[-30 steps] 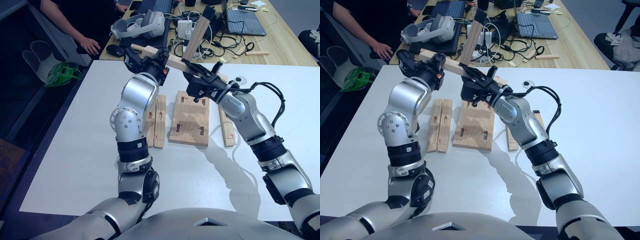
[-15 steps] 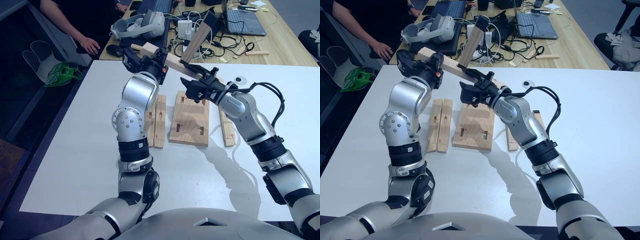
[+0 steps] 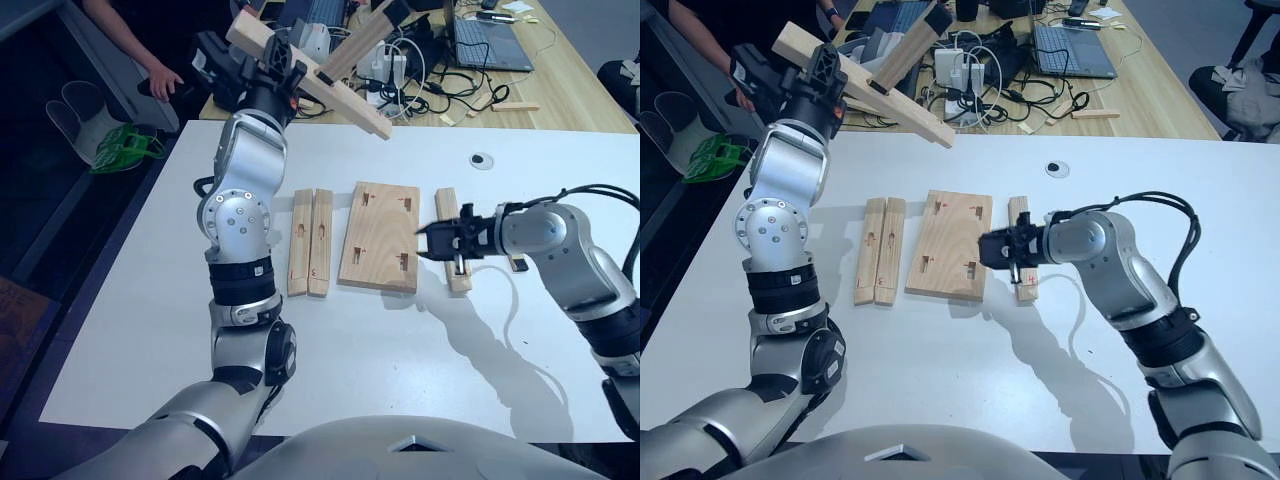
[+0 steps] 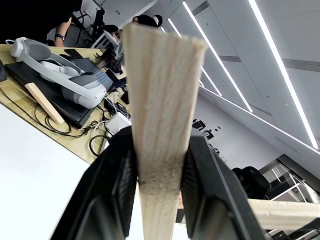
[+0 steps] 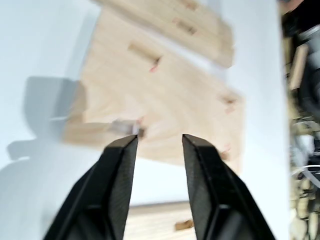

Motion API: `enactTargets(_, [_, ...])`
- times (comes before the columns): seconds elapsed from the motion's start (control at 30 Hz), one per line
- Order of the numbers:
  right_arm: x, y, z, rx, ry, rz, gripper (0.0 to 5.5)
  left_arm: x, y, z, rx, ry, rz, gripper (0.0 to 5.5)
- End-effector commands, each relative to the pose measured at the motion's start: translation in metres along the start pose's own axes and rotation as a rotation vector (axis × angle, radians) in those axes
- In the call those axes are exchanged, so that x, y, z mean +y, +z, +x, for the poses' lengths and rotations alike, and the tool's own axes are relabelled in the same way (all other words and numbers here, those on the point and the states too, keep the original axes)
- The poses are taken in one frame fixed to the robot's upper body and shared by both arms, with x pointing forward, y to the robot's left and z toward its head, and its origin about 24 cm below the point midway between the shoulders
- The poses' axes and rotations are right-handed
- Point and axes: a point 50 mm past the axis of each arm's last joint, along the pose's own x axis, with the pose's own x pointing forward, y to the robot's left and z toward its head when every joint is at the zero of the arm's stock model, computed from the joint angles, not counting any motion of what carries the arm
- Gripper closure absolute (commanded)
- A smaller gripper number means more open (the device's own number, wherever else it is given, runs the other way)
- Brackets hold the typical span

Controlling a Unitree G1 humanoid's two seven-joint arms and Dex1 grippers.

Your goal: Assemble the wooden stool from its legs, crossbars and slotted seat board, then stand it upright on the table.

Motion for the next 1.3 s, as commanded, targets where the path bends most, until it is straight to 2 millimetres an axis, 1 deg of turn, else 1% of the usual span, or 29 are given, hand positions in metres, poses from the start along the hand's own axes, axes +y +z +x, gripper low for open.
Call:
enactTargets(0.03, [0.011,-0.01,0.006,0.118,0.107,-0.016,4.66,-0.004,-0.001,-0.003,0.045,-0.021,0.08,4.48])
enactTargets(0.1, [0.014,-0.011,0.007,0.149,0.135,-0.019,5.03,-0.001,-0.004,-0.005,0.074,-0.017,0.099,4.48])
enactTargets(0.2, [0.016,-0.012,0.011,0.187,0.187,-0.016,5.5,-0.001,0.001,-0.006,0.075,-0.018,0.101,4.48])
enactTargets(0.3, [0.016,-0.014,0.018,0.201,0.256,0.013,5.5,-0.001,0.005,-0.006,0.066,-0.013,0.101,4.48])
enactTargets(0.4, [0.01,-0.013,0.033,0.17,0.318,0.064,5.5,0.002,0.005,-0.007,0.06,0.005,0.089,4.48])
enactTargets(0.5, [0.004,-0.008,0.046,0.122,0.341,0.102,5.5,0.002,0.002,-0.007,0.062,0.007,0.08,4.48])
enactTargets(0.63, [0.002,0.002,0.067,0.051,0.332,0.158,5.5,0.002,0.001,-0.007,0.066,0.007,0.078,4.48])
enactTargets(0.8, [-0.003,0.005,0.081,0.018,0.218,0.189,5.5,0.006,0.004,-0.007,0.066,0.012,0.096,4.48])
enactTargets(0.87, [-0.007,0.005,0.075,-0.009,0.175,0.22,5.5,0.009,0.008,-0.009,0.07,-0.001,0.137,4.48])
enactTargets(0.9, [-0.009,0.005,0.069,-0.032,0.156,0.244,5.5,0.011,0.01,-0.01,0.076,-0.015,0.165,4.48])
enactTargets(1.0, [-0.014,0.0,0.04,-0.111,0.083,0.336,5.5,0.022,0.015,-0.014,0.102,-0.052,0.242,4.48])
enactTargets(1.07, [-0.013,-0.003,0.025,-0.146,0.04,0.396,5.5,0.032,0.017,-0.018,0.121,-0.081,0.292,4.48])
enactTargets(1.1, [-0.01,-0.006,0.019,-0.158,0.022,0.431,5.5,0.038,0.018,-0.02,0.141,-0.105,0.323,4.48])
enactTargets(1.2, [0.014,-0.015,-0.001,-0.223,-0.009,0.61,5.5,0.059,0.019,-0.032,0.24,-0.165,0.419,4.48])
enactTargets(1.3, [0.034,-0.02,-0.013,-0.219,-0.028,0.695,5.5,0.067,0.019,-0.042,0.311,-0.208,0.447,4.48])
